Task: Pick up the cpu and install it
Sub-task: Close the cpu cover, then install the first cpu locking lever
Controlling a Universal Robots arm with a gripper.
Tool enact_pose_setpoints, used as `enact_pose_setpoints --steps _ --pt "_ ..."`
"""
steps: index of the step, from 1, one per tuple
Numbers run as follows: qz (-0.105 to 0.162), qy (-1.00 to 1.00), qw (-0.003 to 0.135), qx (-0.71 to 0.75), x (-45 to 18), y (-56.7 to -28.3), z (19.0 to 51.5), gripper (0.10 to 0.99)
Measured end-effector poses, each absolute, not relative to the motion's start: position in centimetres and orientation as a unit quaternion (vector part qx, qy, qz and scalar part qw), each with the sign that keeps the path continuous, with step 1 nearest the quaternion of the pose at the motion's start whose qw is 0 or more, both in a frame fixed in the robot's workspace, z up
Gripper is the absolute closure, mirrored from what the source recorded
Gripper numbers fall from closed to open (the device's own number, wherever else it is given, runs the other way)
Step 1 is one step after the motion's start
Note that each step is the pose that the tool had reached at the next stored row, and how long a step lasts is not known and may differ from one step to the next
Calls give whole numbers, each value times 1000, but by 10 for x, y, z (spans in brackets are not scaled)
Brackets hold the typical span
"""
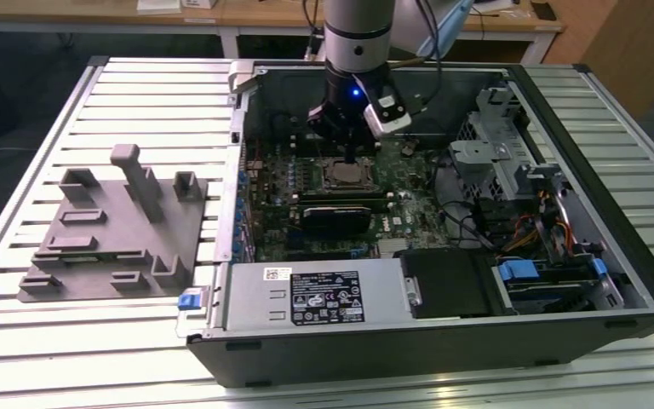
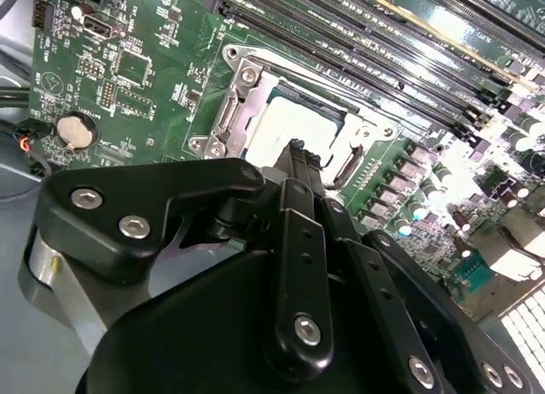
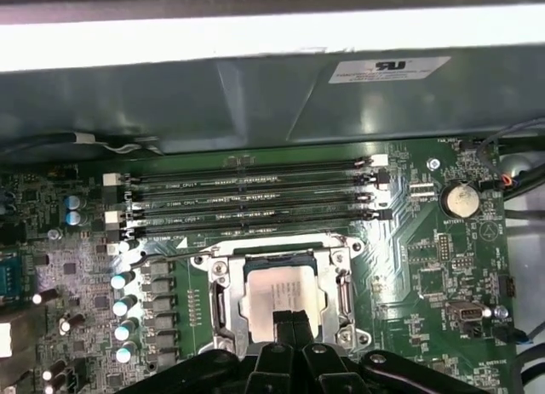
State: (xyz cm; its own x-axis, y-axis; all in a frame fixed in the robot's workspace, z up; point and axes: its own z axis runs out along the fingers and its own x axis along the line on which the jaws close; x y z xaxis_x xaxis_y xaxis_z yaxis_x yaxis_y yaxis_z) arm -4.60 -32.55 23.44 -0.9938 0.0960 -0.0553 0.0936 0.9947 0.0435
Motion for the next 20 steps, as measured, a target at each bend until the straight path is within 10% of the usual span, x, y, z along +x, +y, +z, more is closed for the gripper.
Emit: enact_pose_setpoints --steps 20 --pt "20 998 29 48 -46 -325 242 980"
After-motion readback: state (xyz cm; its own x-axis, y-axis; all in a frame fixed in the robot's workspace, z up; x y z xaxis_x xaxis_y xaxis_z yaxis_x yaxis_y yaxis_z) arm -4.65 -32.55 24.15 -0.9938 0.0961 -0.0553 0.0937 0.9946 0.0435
